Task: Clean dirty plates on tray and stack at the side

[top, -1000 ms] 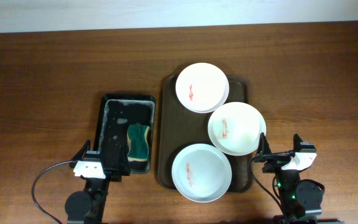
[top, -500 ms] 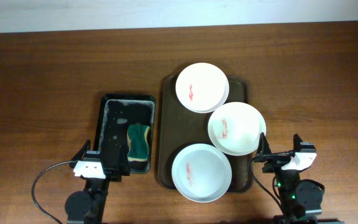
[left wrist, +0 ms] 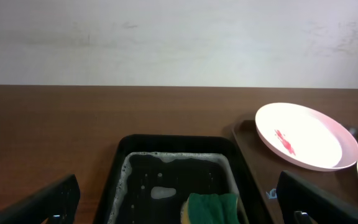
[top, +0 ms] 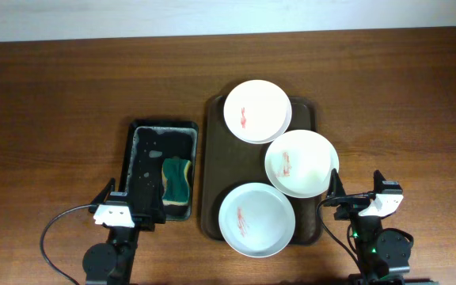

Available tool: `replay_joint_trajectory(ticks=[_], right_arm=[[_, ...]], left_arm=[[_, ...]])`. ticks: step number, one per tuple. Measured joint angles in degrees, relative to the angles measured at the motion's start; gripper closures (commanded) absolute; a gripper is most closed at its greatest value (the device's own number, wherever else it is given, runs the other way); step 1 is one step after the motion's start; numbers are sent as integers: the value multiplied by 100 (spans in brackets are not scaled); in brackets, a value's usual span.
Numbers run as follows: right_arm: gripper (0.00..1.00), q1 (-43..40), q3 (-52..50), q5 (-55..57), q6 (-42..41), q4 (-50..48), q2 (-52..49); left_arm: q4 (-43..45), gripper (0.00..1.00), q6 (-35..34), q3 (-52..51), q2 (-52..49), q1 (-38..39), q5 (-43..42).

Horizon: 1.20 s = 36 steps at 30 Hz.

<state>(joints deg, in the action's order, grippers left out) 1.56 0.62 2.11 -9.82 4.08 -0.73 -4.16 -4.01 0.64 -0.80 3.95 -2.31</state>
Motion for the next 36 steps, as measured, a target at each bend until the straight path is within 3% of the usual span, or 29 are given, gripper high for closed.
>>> replay_joint_trajectory(ticks=[7,15,19,22,28,31,34,36], right_arm=[[1,0,0,-122,-50,-4,0],[1,-4,63,-2168,-96,-140,-2],[1,-4,1209,-2474,-98,588,-199],[1,-4,2621,-2494,-37,1711,-914],[1,-11,5858,-2487,20,4966,-3901],[1,-11,6712,-2494,101,5427,-5014],[0,-11,6979,-2743,120,5757,-5799],[9,-9,6977,-3032,142,6179,-6218]], left_arm=[[55,1,-2,0,0,0,-240],[48,1,-52,50,0,0,-1097],[-426,1,-199,916,-363,0,-1263],[-1340,1,-249,2223,-1329,0,-1318],[-4127,1,-269,5460,-4179,0,-1600],[-5001,1,-269,6594,-5209,0,-1668],[-5344,0,-271,6937,-5716,-2,-1958],[-5571,9,-271,6955,-5888,0,-2100]])
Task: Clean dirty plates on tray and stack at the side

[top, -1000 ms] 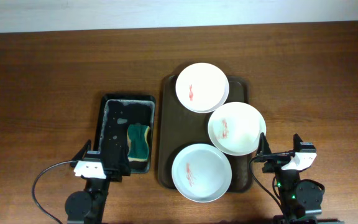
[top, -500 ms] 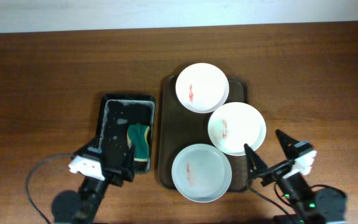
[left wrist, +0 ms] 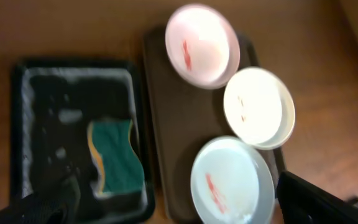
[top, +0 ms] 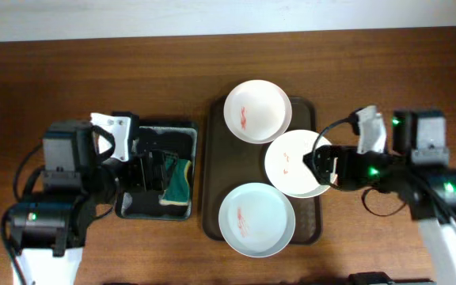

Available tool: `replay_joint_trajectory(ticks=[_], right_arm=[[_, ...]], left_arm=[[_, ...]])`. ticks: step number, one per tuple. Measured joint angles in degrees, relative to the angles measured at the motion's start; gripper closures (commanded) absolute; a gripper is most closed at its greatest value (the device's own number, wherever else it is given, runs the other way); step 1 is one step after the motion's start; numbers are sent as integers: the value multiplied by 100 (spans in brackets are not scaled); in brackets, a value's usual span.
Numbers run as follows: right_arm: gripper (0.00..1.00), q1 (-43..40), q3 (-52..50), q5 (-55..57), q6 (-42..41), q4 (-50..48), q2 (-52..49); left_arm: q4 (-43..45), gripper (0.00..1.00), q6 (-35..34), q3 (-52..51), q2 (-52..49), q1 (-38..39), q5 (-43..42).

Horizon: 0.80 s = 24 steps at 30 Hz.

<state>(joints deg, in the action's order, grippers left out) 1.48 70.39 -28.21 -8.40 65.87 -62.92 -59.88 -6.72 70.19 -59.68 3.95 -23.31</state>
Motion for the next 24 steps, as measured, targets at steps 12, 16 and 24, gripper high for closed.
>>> replay_joint_trajectory(ticks=[12,16,24], right_arm=[[48,1335,-3029,758,-800,-1224,-540],[59,1386,-3515,761,-813,-1821,-774],[96,1388,-3504,573,-914,-2931,-1965]], left_arm=[[-807,21,-39,31,-1191,313,732],[-796,21,-37,33,-1438,313,754],[-682,26,-39,33,-1534,313,872]])
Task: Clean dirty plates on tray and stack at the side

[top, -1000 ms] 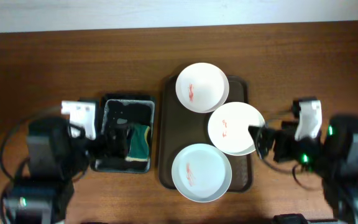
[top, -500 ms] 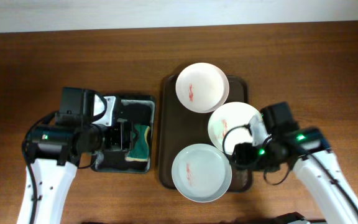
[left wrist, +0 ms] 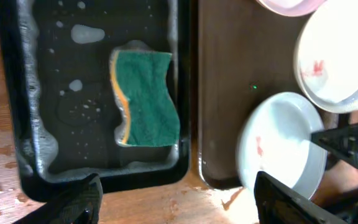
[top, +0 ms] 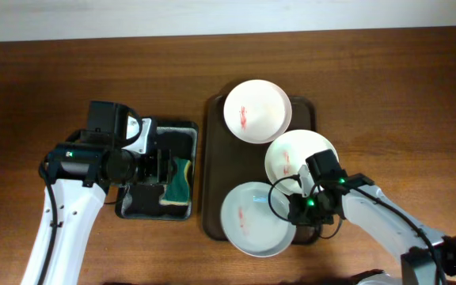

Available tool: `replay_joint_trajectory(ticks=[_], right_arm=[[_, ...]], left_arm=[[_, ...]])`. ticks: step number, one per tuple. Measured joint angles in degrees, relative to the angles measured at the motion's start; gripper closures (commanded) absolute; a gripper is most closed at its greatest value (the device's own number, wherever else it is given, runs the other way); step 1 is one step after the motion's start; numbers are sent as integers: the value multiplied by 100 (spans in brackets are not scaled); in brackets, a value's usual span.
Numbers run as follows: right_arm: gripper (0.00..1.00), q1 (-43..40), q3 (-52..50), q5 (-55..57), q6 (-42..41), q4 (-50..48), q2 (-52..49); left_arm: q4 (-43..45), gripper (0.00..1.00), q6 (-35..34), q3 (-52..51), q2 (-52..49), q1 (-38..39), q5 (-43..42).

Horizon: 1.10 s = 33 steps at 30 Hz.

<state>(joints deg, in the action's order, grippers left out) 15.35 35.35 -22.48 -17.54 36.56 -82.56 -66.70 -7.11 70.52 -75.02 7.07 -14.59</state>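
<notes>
Three dirty plates with red smears lie on the brown tray (top: 212,119): a pinkish one (top: 257,111) at the back, a white one (top: 299,162) in the middle and a pale blue one (top: 256,218) in front. A green and yellow sponge (left wrist: 145,99) lies in the wet black basin (left wrist: 17,124). My left gripper (left wrist: 179,205) hangs open over the basin's front edge, with nothing between its fingers. My right gripper (top: 295,207) is at the front plate's right rim; its finger (left wrist: 344,138) reaches over that rim, and I cannot make out how its jaws stand.
The basin stands directly left of the tray on a wooden table (top: 54,71). Water drops mark the wood by the basin's front corner. A wall bounds the table's far edge.
My left gripper has come down closer over the basin and sponge. The right gripper has shifted from the middle white plate's rim to the front plate's right rim.
Both arms were first folded low at the table's front edge, left before the basin, right beside the tray. Then the left hung high above the basin and the right reached the middle plate. Now the left is lower and the right is at the front plate.
</notes>
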Motion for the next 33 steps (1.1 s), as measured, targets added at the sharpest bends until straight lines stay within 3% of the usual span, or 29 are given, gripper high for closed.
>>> replay_joint_trajectory(ticks=[8,18,20,26,31,32,33], right_arm=[[96,9,579,258,-343,-42,-2],[96,9,586,409,-494,4,-2],[96,9,590,444,-496,74,-2],[96,9,590,459,-496,138,-2],[96,9,590,468,-494,153,-2],[96,9,590,468,-494,160,-2],[96,9,590,468,-496,173,-2]], left_arm=[[452,34,-260,-262,-151,0,649],[2540,45,-625,-1515,-1799,391,737],[2710,55,-629,-1519,-2055,684,778],[2828,100,-1226,-1574,-2214,1027,1547],[2922,100,-1456,-1502,-2520,1045,1563],[2907,96,-1460,-1486,-2529,1045,1554],[2879,79,-1460,-1464,-2540,1043,1543]])
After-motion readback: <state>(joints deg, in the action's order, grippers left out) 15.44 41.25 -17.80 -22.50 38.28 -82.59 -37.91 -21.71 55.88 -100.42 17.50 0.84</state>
